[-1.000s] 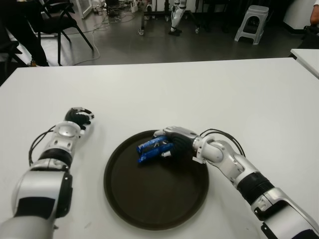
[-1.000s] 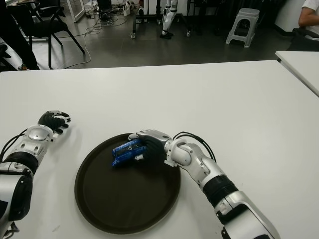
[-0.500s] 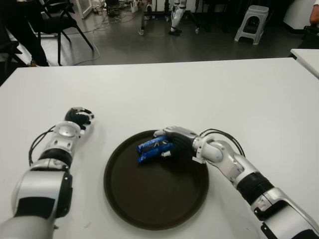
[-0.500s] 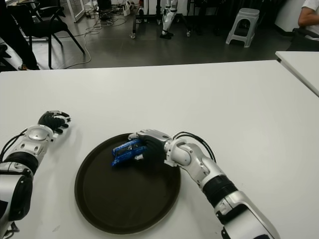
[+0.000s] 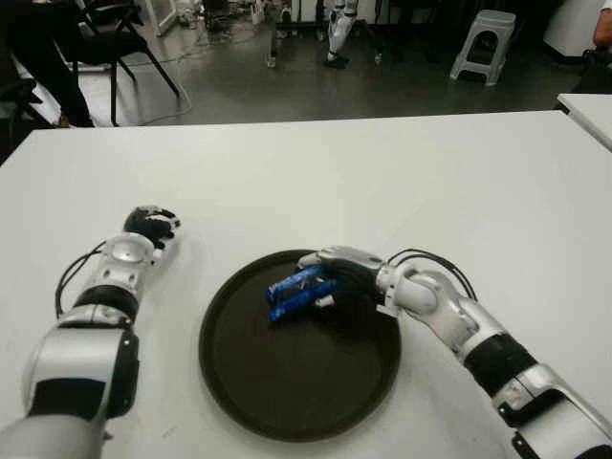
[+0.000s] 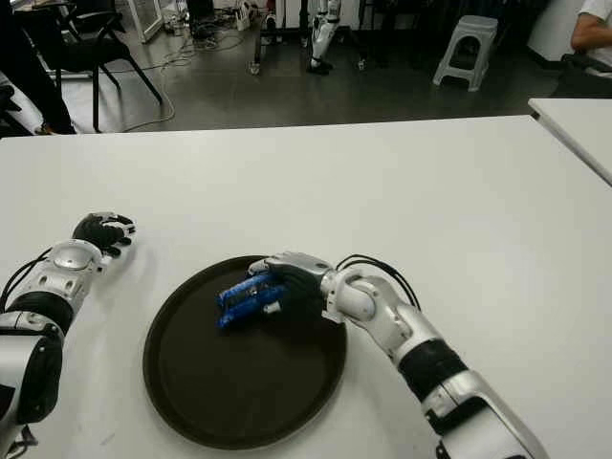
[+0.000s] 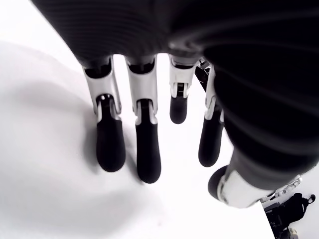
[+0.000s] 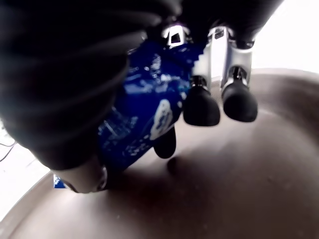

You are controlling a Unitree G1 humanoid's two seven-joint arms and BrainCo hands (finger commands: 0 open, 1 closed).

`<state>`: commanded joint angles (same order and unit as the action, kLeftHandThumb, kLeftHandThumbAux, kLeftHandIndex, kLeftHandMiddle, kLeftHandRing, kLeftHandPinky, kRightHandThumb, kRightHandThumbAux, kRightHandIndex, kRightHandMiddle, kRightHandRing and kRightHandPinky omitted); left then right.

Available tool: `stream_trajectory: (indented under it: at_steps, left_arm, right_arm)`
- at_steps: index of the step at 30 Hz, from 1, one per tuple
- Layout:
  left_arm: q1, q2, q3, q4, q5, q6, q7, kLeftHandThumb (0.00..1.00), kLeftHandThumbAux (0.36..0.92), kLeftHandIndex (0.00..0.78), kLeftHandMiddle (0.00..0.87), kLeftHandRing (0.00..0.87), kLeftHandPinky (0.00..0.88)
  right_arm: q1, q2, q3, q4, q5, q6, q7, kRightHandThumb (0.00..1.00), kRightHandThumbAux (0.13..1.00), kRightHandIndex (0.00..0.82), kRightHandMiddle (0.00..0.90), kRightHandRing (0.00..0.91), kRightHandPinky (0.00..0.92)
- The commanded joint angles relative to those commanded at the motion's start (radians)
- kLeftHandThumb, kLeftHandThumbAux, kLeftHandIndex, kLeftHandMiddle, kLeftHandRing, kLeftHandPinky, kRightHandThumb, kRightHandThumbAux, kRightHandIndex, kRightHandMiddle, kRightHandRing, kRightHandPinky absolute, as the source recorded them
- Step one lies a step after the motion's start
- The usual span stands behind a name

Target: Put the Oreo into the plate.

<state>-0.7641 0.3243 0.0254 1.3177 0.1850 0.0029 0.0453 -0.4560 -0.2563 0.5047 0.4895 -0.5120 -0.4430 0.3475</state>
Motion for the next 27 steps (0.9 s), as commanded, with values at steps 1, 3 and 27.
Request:
stream_trajectory:
  at_steps: [1,3,27]
  left_arm:
    - [-0.001,0.0,-0.003,0.0,0.003,0.002,0.001,0.671,0.731,0.397,0.131,0.156,0.144]
    - [-0.002,0.001,-0.008,0.001,0.008,0.007,0.002,0.671,0.731,0.397,0.124,0.147,0.135]
    - [0.0,0.0,0.001,0.001,-0.006,0.0,0.0,0.67,0.731,0.397,0.129,0.144,0.133]
  right_arm:
    - [-0.001,-0.003,0.002,-0.002,-0.003,-0.003,0.004,0.691,0.733,0.434,0.786,0.784,0.759]
    - [-0.003,-0.009,0.005,-0.006,-0.006,-0.008,0.009,0.691,0.733,0.434,0.778,0.776,0.751]
    - [-0.006,-0.029,-0.002,-0.007,0.011,-0.027,0.046,0.688,0.732,0.433,0.768,0.766,0.744]
